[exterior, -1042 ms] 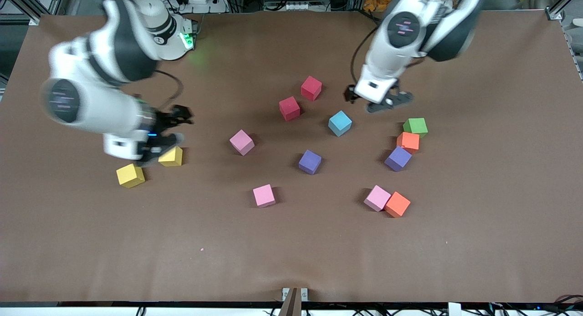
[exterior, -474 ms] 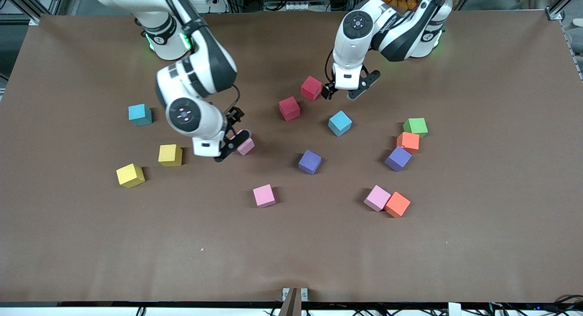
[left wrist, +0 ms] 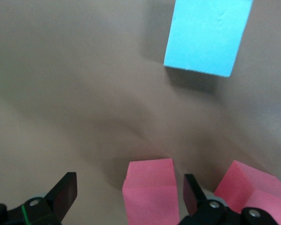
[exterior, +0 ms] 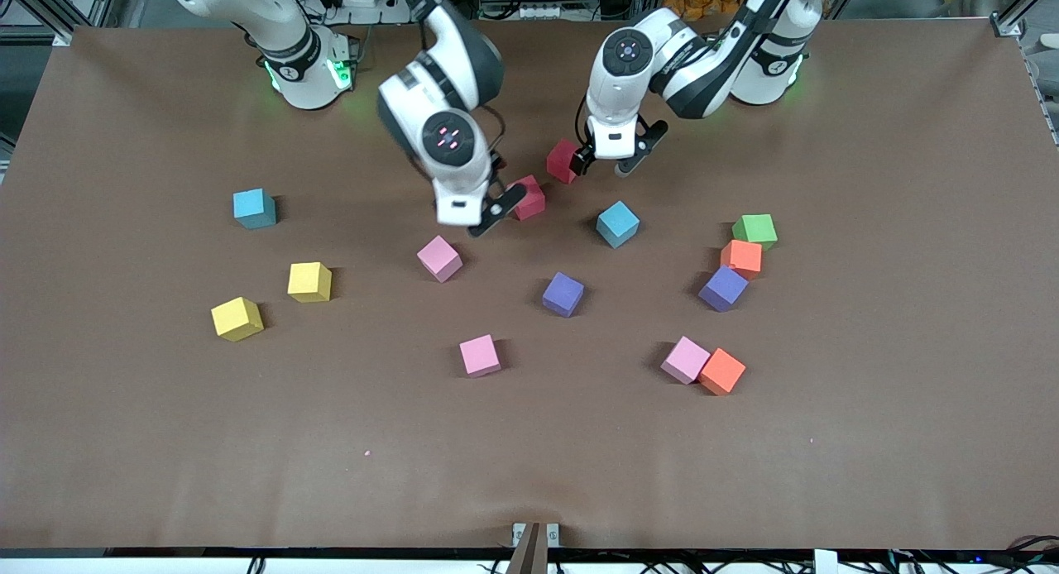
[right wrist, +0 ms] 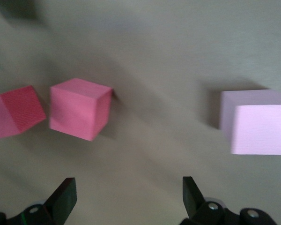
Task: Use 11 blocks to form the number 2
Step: 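Move the right gripper to a red cube while the left gripper reaches another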
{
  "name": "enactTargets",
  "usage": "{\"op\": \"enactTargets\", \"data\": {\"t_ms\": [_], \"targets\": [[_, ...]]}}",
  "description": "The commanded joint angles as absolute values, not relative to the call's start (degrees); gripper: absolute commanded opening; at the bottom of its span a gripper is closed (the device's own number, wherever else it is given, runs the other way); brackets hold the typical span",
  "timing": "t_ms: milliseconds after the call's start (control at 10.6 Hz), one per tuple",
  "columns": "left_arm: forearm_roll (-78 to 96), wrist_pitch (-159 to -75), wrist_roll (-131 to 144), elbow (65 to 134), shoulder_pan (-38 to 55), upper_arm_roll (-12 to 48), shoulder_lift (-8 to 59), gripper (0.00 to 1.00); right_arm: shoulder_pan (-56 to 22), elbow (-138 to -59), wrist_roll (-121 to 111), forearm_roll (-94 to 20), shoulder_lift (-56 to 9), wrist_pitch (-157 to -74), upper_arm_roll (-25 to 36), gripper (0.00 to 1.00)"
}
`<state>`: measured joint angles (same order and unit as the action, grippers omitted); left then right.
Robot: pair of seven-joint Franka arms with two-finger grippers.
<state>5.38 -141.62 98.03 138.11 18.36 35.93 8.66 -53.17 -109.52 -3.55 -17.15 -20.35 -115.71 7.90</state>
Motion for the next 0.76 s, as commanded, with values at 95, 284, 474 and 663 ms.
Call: {"op": "enactTargets", "data": {"t_ms": [95, 284, 474, 663], "targets": [[7.11, -142.47, 99.23, 137.03, 18.9, 36.12, 10.1, 1.0, -56.43, -116.18, -2.9, -23.73, -18.99, -122.69, 8.61, 1.0], [9.48, -143.08, 99.32, 136.23, 18.72, 36.04, 10.63, 1.0, -53.63, -116.37, -3.34, -23.73, -18.37, -121.82, 8.88, 1.0], [10.55, -143.96, 99.32, 135.97, 18.46, 35.86, 11.77, 1.0, -49.15, -116.46, -3.69, -23.47, -18.11, -118.66, 8.96, 1.0], [10.2, -143.79, 98.1, 135.7, 15.4, 35.6, 11.34, 1.0, -48.61, -116.54, -3.6, -21.46, -18.19, -118.65, 9.05, 1.0]]}}
